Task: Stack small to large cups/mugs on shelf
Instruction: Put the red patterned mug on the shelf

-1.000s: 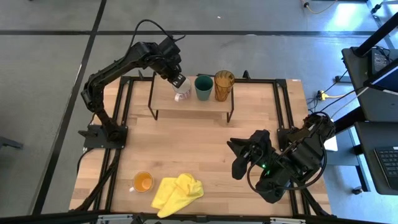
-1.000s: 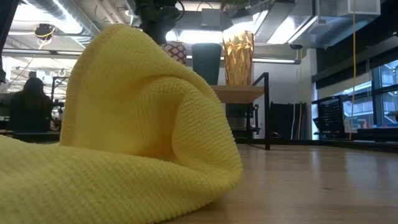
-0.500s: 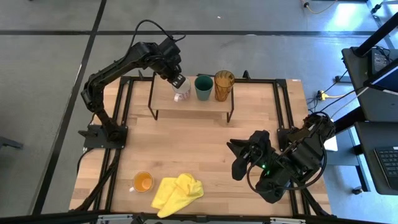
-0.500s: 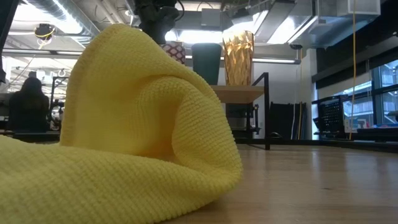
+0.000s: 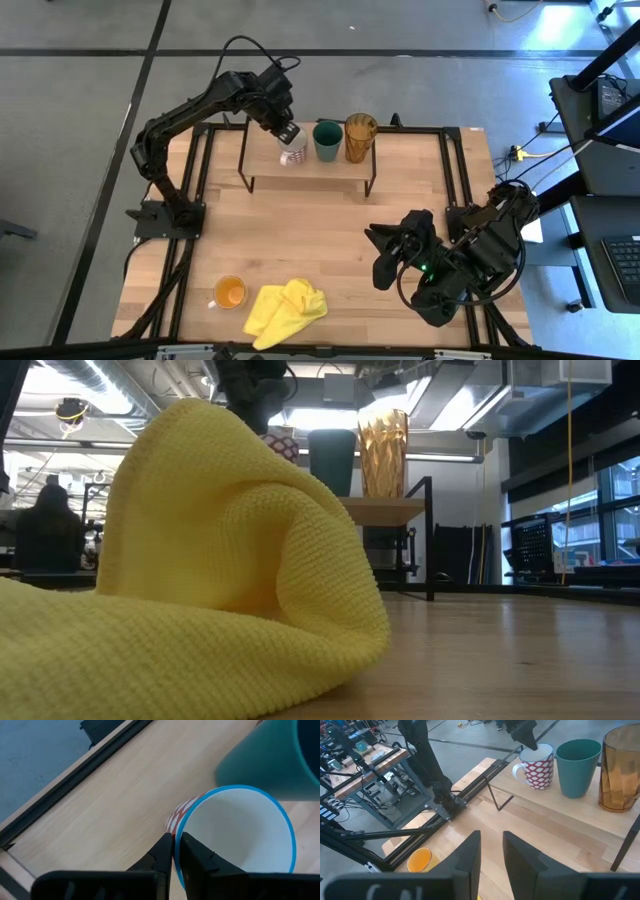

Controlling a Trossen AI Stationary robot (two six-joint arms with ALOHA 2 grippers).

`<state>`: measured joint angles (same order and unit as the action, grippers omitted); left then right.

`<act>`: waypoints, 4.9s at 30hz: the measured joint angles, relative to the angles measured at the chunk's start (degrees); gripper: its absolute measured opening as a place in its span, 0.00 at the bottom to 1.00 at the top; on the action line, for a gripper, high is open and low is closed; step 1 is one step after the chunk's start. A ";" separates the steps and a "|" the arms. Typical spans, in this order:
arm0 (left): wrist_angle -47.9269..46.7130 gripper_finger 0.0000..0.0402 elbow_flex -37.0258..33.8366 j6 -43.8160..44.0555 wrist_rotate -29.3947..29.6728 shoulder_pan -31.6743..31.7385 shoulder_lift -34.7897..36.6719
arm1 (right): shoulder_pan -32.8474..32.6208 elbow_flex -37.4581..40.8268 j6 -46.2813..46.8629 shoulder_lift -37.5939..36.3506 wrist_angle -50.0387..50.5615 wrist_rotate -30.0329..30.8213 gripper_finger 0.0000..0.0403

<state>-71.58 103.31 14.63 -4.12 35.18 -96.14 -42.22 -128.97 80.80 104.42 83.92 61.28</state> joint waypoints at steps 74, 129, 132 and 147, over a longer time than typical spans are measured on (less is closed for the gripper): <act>-4.30 0.17 -9.94 5.81 9.57 -26.62 9.31 | 0.11 0.02 0.16 0.00 0.65 -1.46 0.21; 4.79 0.17 -15.31 -6.02 22.66 -24.30 11.06 | 0.11 0.02 0.10 0.00 -0.89 0.59 0.21; 4.47 0.17 -15.31 -6.27 22.71 -24.30 11.06 | 0.11 0.02 0.09 0.00 -0.90 0.60 0.21; 9.07 0.17 -21.02 -5.96 22.68 -23.93 10.99 | 0.11 0.02 0.03 0.00 -0.92 0.59 0.21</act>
<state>-62.51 82.29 8.67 18.56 11.25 -85.14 -42.11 -128.95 80.84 104.42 83.00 61.87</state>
